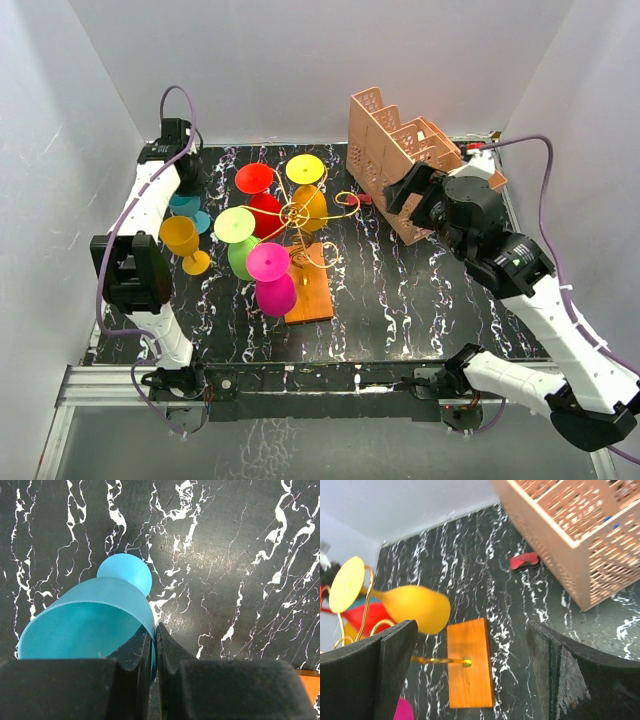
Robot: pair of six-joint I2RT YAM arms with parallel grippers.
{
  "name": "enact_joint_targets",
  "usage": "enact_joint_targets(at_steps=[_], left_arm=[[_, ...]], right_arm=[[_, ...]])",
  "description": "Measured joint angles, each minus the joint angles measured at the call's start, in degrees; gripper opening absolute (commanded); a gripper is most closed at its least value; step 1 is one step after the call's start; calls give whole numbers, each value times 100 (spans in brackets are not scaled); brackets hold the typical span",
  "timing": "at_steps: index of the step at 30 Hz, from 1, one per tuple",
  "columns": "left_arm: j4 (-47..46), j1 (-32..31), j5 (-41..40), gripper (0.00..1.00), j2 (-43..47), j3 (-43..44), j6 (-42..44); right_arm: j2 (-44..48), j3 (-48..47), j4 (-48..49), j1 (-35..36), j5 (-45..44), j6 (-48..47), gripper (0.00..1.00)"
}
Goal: Take the wine glass off the wine glass rack
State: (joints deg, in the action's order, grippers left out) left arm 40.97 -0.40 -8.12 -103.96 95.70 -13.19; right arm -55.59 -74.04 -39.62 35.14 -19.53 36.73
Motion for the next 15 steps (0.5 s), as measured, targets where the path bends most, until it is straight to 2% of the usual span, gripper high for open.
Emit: enact_joint_targets(at_steps=[4,8,10,12,14,15], left_arm=[[11,0,44,0,-50,-7,13],[52,0,68,0,-122,-11,37],[79,0,66,0,-164,-11,63],[87,0,59,6,-203,-7,101],[96,-4,42,15,-203,-2,129],[94,-7,35,16,-203,-2,157]], right_arm=[[-37,-214,-197,0,-710,229,98],[-621,-1134,-726,0,-1178,452,98],[-868,-1451,-791,0,-1128,310,98],[-920,-1460,-763,0,-850,-31,98],[-758,-1215,-553,0,-599,-254,98],[-490,-855,-317,2,-396,-400,98]])
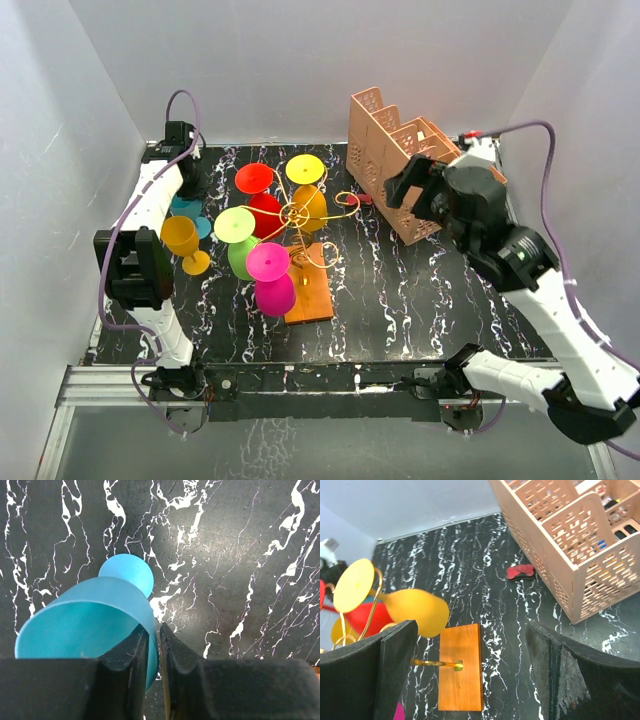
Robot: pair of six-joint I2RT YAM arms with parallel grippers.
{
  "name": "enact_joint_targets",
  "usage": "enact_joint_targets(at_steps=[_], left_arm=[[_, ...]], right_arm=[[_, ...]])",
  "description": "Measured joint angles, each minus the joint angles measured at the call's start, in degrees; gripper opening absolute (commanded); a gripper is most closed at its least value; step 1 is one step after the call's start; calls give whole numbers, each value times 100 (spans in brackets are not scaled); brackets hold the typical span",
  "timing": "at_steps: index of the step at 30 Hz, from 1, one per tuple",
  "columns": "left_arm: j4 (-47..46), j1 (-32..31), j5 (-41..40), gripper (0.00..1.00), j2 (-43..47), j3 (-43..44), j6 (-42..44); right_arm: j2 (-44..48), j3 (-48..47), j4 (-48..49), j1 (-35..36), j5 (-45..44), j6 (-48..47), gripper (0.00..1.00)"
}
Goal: Take the wine glass off the wine glass rack
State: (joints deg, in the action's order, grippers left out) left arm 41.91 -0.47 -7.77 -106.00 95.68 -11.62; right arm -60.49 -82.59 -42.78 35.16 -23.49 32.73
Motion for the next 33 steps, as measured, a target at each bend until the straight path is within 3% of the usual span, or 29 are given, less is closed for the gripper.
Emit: enact_joint_targets(at_steps=[3,6,16,27,33], left_arm=[[72,0,-22,20,0,-9,33],[162,0,-52,33,0,0,68],[520,-2,-11,69,391,221,120],[-66,-33,874,79,3840,-1154,90],[-120,-72,931,83,4695,-1556,120]], right_arm=[[603,581,308,0,273,-199,98],[1036,769,511,0,431,-352,98],[817,629,658,0,791,-710,98],[535,726,597,0,2151,-903,98],[-28,356,846,0,2761,-824,98]])
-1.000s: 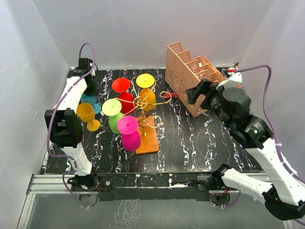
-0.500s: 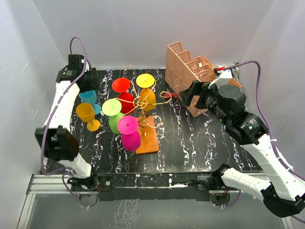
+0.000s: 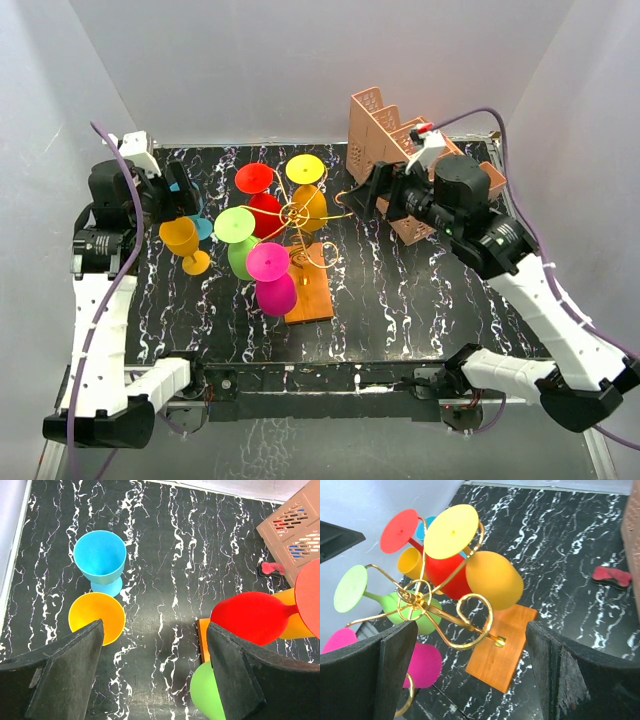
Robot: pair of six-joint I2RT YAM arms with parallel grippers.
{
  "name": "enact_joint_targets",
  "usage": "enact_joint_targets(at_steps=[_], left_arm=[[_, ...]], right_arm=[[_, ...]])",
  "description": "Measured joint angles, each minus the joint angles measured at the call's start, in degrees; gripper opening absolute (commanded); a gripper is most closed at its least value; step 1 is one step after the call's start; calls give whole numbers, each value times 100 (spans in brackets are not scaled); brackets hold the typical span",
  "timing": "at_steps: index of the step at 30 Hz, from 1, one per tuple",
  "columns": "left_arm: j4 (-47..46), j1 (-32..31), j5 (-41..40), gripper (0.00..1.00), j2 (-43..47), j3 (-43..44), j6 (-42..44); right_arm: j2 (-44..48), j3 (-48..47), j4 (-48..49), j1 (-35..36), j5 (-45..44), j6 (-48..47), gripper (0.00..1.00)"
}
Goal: Take the wine glass off the wine glass rack
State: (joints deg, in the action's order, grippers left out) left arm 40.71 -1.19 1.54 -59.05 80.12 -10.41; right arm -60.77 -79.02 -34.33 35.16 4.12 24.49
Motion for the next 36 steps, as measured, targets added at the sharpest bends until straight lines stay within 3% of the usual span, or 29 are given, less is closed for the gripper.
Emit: enact_joint_targets(at_steps=[5,12,24,36], left_arm=[[-2,-251,-61,89,157,-22,68],[103,-1440,-549,97,323,105,535],[343,-1491,-1421,97,1091,520,649],[192,-1491,-1408,97,1244,570,105]], right_arm=[[-509,-197,273,0,435,205,98],[-1281,-763,415,0,605,249,98],[-2330,-1971,452,0,844,-111,98],[-2968,-2577,48,0,916,-852,80]])
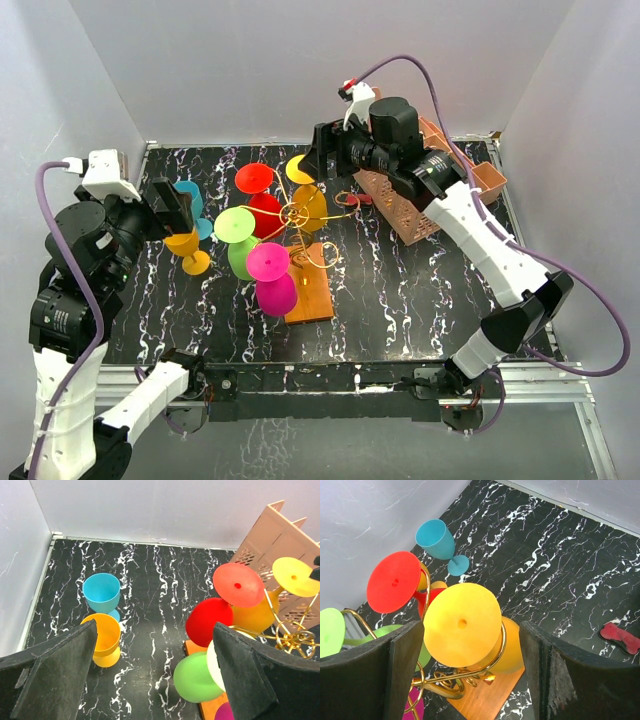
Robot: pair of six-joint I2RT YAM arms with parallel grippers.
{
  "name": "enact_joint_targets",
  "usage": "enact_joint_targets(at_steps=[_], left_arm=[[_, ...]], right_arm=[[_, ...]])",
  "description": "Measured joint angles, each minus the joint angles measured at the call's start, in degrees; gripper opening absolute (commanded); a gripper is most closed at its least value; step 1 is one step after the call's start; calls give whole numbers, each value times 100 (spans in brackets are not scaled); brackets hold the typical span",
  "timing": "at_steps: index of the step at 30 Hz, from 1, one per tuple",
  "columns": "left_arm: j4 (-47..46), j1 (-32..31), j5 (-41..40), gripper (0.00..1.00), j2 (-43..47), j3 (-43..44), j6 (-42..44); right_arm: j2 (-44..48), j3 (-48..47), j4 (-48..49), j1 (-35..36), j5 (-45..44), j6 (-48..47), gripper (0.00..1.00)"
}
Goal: Take the wine glass off the wine glass rack
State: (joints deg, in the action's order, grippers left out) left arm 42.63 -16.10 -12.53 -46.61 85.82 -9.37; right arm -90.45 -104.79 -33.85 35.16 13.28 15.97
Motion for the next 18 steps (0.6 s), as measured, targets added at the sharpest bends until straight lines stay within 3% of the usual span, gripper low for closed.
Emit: enact_joint_targets(at_steps=[18], left_arm=[[-63,0,439,97,-17,0,-459]], right_arm=[[-627,-417,-243,0,317,-389,52]])
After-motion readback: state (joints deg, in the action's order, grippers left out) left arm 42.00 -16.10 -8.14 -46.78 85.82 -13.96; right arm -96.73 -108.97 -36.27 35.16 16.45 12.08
